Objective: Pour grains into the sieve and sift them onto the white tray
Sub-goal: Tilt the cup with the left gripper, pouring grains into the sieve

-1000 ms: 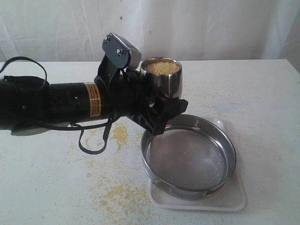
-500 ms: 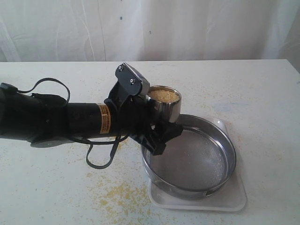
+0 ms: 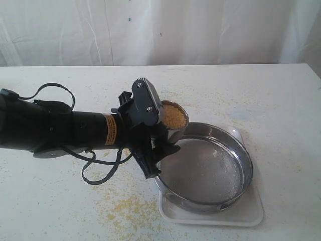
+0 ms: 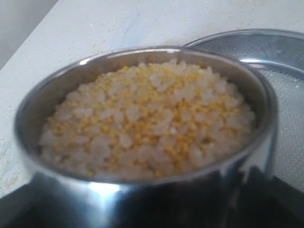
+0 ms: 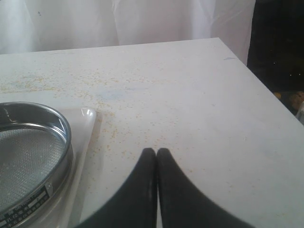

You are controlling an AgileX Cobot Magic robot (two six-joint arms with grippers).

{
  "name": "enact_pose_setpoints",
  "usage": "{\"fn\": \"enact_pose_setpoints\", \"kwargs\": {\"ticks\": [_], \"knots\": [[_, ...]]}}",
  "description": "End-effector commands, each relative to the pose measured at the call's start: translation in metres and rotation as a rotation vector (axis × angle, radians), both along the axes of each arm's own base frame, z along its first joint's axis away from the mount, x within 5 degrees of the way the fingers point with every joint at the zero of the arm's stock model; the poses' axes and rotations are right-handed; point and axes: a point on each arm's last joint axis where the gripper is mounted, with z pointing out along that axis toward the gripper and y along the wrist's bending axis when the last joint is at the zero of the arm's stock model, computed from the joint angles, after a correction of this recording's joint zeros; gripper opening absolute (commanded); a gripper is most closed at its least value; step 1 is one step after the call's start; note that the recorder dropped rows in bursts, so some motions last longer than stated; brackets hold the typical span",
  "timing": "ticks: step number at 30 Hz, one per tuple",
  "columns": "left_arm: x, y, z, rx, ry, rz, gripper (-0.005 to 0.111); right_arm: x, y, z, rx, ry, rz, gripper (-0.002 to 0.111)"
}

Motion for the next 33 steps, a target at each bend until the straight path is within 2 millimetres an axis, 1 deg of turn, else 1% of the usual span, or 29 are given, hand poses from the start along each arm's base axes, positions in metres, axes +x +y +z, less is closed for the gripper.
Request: {"fn": "enact_pose_setpoints", "kwargs": {"ticks": [1,6,10,13,17,21,24,30,33], "knots": [[-0.002,-0.002,0.007,-0.01,-0.037,-0.024,0.0,0.0,0.0,0.0,-0.001,-0.007,0.008,0.0],[0.0,0.0,0.005,0.043,-0.074,-0.029,0.0,0.0,0.0,0.0,-0.001,-0.007,0.008,0.0],[0.001,-0.001,0.007,0.022,-0.07,-0.005,0.0,0.0,0.0,0.0,-0.001,-0.007,0.008,0.0],[0.001,-0.006,0.01,0.076,-0.116,-0.012,0.0,0.0,0.0,0.0,-0.001,-0.007,0.008,0.0],[0.0,-0.022,0.02,0.15,-0.161,-0.035,0.0,0.0,0.0,0.0,-0.001,-0.007,0.008,0.0],[0.002,-0.03,0.029,0.24,-0.19,-0.046,0.0,0.0,0.0,0.0,-0.001,-0.007,0.008,0.0],[0.005,-0.03,0.033,0.26,-0.192,-0.032,0.0,0.0,0.0,0.0,-0.001,-0.007,0.008,0.0],[0.006,-0.029,0.032,0.297,-0.203,-0.041,0.0,0.0,0.0,0.0,-0.001,-0.007,0.008,0.0],[0.006,-0.026,0.03,0.362,-0.211,-0.052,0.0,0.0,0.0,0.0,-0.001,-0.007,0.008,0.0]]}}
